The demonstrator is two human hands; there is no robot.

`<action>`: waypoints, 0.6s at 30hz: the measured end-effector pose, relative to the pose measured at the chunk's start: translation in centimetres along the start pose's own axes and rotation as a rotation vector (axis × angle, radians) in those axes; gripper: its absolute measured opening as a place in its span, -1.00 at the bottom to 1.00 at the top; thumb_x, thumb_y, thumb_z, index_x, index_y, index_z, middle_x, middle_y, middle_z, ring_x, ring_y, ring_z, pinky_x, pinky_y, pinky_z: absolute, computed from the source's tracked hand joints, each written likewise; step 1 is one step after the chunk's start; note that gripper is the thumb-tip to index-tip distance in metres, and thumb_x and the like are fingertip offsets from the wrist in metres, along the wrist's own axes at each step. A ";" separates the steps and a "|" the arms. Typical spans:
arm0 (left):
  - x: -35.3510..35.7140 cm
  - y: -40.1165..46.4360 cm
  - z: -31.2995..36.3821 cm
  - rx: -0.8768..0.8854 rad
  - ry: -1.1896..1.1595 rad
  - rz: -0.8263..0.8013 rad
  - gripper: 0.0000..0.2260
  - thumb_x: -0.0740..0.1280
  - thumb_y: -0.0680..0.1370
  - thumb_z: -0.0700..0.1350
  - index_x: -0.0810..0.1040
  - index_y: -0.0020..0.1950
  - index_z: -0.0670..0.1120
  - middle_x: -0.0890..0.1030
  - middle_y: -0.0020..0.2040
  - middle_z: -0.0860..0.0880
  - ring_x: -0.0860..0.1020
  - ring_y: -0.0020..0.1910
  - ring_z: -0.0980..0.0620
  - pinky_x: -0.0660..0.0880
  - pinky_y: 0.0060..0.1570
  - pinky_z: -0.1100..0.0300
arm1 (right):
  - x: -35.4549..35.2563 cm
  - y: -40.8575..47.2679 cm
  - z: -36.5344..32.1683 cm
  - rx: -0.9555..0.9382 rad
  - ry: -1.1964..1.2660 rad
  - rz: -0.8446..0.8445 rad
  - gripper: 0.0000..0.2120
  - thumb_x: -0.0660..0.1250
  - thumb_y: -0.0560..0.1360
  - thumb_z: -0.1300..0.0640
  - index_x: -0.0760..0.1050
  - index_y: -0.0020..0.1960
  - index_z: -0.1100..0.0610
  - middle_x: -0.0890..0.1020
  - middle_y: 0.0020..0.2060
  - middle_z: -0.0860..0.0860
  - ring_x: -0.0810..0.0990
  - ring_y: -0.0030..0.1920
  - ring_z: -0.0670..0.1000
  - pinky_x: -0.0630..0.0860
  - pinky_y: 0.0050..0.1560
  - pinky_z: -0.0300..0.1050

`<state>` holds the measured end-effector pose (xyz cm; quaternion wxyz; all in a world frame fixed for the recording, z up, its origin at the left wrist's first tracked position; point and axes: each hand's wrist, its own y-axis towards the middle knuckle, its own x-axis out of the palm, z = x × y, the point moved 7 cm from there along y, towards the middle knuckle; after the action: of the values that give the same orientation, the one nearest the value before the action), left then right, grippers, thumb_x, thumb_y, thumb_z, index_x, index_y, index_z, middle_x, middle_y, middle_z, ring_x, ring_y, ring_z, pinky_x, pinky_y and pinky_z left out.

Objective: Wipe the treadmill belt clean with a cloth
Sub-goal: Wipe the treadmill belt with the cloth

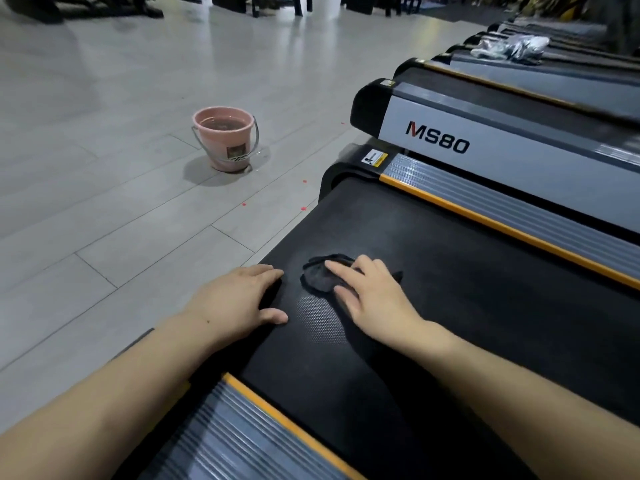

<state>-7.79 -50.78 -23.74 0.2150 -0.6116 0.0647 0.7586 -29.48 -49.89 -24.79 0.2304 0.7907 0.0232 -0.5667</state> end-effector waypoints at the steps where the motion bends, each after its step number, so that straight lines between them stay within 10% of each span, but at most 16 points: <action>1: 0.1 0.0 0.0 0.002 0.008 -0.002 -0.30 0.30 0.52 0.36 0.21 0.59 0.17 0.19 0.61 0.19 0.24 0.55 0.08 0.37 0.39 0.08 | 0.1 1.6 1.0 0.017 -0.043 0.009 -0.56 0.24 0.60 -0.06 0.38 0.47 -0.07 0.48 0.04 0.02 0.41 -0.02 0.10 0.47 0.13 0.02; 7: 0.5 -0.6 -2.5 -0.034 -0.009 0.039 -0.45 0.18 0.60 0.32 0.28 0.56 0.17 0.21 0.60 0.17 0.21 0.56 0.05 0.36 0.41 0.01 | 1.7 8.5 6.3 0.500 -0.125 0.020 -0.53 0.17 0.62 -0.08 0.35 0.49 0.03 0.40 0.26 0.13 0.36 0.21 0.23 0.39 0.27 0.13; 14: 0.8 0.3 -5.1 -0.068 -0.076 0.012 -0.40 0.17 0.58 0.36 0.28 0.57 0.18 0.25 0.60 0.13 0.26 0.54 0.00 0.37 0.42 -0.03 | 2.4 3.6 -4.4 -0.010 0.007 0.014 -0.59 0.27 0.57 -0.07 0.47 0.38 0.02 0.42 0.00 0.06 0.40 0.01 0.11 0.43 0.07 -0.01; 18: 0.9 -0.1 -4.9 -0.082 -0.085 -0.016 -0.42 0.19 0.59 0.33 0.23 0.59 0.21 0.22 0.60 0.18 0.24 0.55 0.05 0.36 0.41 -0.01 | 2.2 9.5 2.1 0.217 -0.142 0.091 -0.67 0.27 0.57 -0.05 0.53 0.29 0.02 0.46 0.10 0.14 0.40 0.14 0.23 0.45 0.18 0.17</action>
<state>-3.44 -52.21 -25.80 0.1983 -0.5875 0.0194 0.7843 -27.74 -59.65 -24.07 0.1703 0.7691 -0.0905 -0.6093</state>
